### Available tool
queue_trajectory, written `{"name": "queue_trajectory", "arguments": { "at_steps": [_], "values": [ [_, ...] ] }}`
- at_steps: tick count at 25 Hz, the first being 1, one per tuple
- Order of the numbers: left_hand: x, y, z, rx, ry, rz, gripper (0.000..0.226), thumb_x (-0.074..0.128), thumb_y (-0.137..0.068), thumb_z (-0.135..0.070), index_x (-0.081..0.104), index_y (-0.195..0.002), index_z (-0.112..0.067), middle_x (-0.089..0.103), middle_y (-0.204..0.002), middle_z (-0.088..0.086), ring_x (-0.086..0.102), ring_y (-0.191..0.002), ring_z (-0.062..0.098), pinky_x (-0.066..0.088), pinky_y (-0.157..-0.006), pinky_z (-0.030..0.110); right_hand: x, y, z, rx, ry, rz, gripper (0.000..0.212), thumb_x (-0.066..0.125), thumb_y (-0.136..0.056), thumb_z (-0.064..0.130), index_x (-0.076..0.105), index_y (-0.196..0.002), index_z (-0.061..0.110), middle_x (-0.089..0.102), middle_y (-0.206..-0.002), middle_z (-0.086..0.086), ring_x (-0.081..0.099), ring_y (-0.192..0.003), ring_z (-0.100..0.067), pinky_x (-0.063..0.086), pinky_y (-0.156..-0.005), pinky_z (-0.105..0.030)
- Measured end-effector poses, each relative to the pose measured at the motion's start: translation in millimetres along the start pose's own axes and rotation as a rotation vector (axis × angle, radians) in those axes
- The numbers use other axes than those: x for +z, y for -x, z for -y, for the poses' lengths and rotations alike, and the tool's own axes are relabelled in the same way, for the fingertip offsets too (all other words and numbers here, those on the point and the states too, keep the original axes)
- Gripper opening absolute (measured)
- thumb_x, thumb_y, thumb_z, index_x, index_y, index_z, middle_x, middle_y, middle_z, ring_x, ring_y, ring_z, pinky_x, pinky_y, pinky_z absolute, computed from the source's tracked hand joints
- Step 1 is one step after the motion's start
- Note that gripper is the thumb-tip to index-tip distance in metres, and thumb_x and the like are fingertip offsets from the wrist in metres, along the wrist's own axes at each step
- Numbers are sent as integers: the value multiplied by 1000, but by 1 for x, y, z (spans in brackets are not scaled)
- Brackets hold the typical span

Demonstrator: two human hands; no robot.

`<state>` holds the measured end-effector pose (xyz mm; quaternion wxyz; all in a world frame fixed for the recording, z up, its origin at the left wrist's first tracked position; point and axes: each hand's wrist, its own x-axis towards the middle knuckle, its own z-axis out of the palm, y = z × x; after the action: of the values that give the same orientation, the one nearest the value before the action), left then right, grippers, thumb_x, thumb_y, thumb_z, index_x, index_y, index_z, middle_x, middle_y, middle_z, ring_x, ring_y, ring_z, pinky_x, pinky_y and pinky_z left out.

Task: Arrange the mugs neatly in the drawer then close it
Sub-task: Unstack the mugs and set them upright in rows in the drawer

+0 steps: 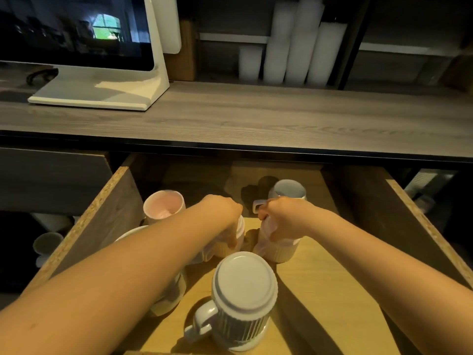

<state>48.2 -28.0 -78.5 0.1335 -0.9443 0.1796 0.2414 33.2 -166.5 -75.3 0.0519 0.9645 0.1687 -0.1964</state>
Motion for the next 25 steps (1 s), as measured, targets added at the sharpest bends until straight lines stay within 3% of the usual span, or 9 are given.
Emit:
{"name": "queue_trajectory", "arguments": {
  "at_steps": [3,6,12,16,19,22,25],
  "values": [
    [3,-1,-2,19,-26,-58,70,74,-73,-40,44,-132,-18,59,-116,7,61,-98,25,50,-80,33,5,-1,-6,-24,-77,-24,50,66,-83,37,52,-129,22,62,-121,-3,59,-106,-23,53,-89,-31],
    [-5,1,8,27,154,-79,75,79,-67,-36,42,-131,-22,57,-117,5,59,-100,24,53,-79,33,8,-1,-14,-68,-175,-75,42,58,-90,32,52,-130,23,63,-123,-3,61,-106,-20,52,-86,-27],
    [-26,25,46,196,761,-211,62,76,-74,-23,42,-125,-25,48,-118,-3,51,-112,19,58,-79,30,7,4,-16,-134,-560,-196,82,74,-77,31,26,-143,30,47,-140,5,46,-128,-16,42,-100,-32],
    [-17,36,63,250,1138,-225,53,72,-78,-18,47,-124,-27,53,-117,-4,54,-110,17,58,-73,27,-1,10,-11,-252,-806,-331,95,80,-71,23,20,-143,32,42,-141,8,41,-125,-7,40,-100,-26],
    [-15,43,75,299,1326,-173,50,69,-79,-15,49,-122,-29,56,-118,-3,55,-110,18,60,-72,29,-7,13,-5,-311,-947,-372,91,82,-69,19,24,-139,33,45,-129,12,46,-120,-5,45,-98,-23],
    [-16,47,82,330,1333,-157,54,71,-74,-22,49,-122,-29,57,-118,-2,56,-109,17,59,-72,29,-14,14,-1,-320,-972,-434,80,83,-67,21,34,-129,34,50,-117,16,54,-112,-7,51,-89,-19],
    [-13,46,90,315,1101,-296,48,68,-81,-20,50,-125,-28,57,-119,-6,56,-108,11,57,-79,30,-24,13,3,-269,-860,-470,74,82,-67,27,35,-123,38,46,-105,27,54,-99,-4,52,-73,-13]
  ]
}}
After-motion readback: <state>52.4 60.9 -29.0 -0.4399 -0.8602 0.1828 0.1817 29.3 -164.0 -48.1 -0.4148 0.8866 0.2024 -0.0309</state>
